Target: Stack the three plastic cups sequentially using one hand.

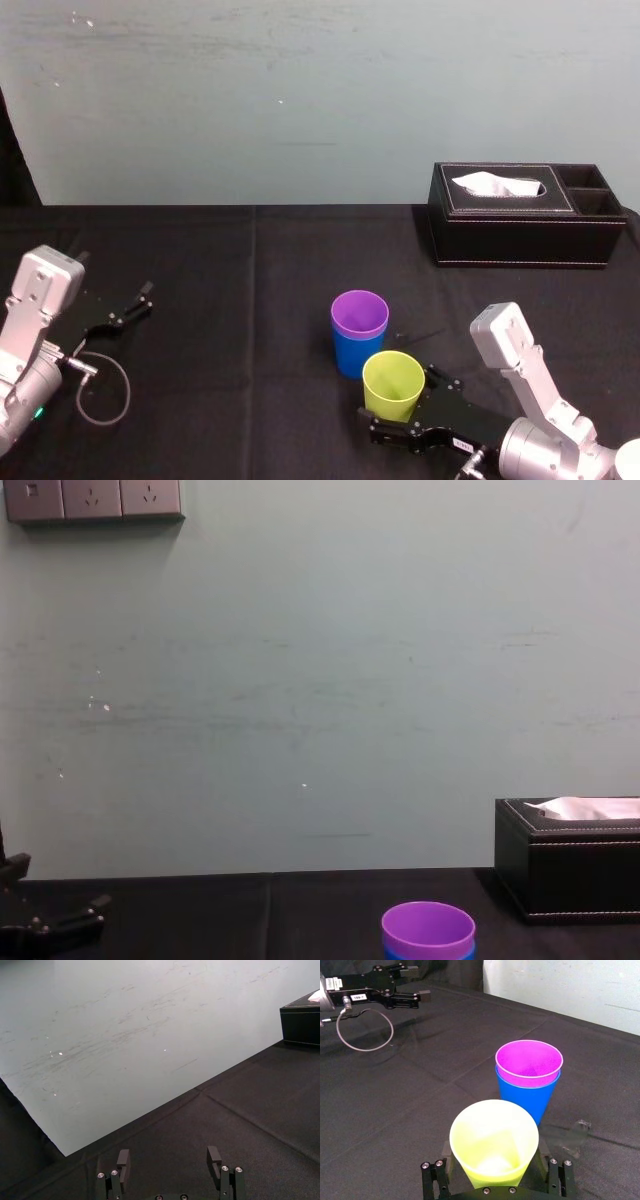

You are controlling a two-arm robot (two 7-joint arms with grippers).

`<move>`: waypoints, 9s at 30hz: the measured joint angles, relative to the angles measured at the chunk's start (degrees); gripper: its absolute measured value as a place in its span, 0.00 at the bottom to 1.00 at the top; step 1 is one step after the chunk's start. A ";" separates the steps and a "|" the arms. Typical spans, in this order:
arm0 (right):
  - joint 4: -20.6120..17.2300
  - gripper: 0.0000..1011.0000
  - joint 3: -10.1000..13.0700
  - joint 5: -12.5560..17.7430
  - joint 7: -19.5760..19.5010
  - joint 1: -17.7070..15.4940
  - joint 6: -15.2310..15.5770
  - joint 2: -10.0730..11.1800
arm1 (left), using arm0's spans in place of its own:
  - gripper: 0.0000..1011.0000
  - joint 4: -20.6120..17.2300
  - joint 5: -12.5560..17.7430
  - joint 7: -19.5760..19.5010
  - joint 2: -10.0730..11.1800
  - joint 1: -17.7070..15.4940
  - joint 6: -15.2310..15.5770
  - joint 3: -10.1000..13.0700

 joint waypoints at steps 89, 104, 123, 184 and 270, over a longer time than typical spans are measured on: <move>4.01 0.71 -6.61 6.58 2.80 20.96 9.79 -0.41 | 0.99 0.00 0.00 0.00 0.00 0.00 0.00 0.00; 6.95 0.71 -7.45 5.71 2.70 21.65 7.70 -1.23 | 0.99 0.00 0.00 0.00 0.00 0.00 0.00 0.00; 9.31 0.71 -7.96 4.16 2.73 21.58 7.09 -2.07 | 0.99 0.00 0.00 0.00 0.00 0.00 0.00 0.00; 7.08 0.99 3.80 -3.79 -24.17 8.69 3.02 -9.45 | 0.99 0.00 0.00 0.00 0.00 0.00 0.00 0.00; 7.50 0.99 3.66 -4.02 -23.02 8.89 3.20 -9.42 | 0.99 0.00 0.00 0.00 0.00 0.00 0.00 0.00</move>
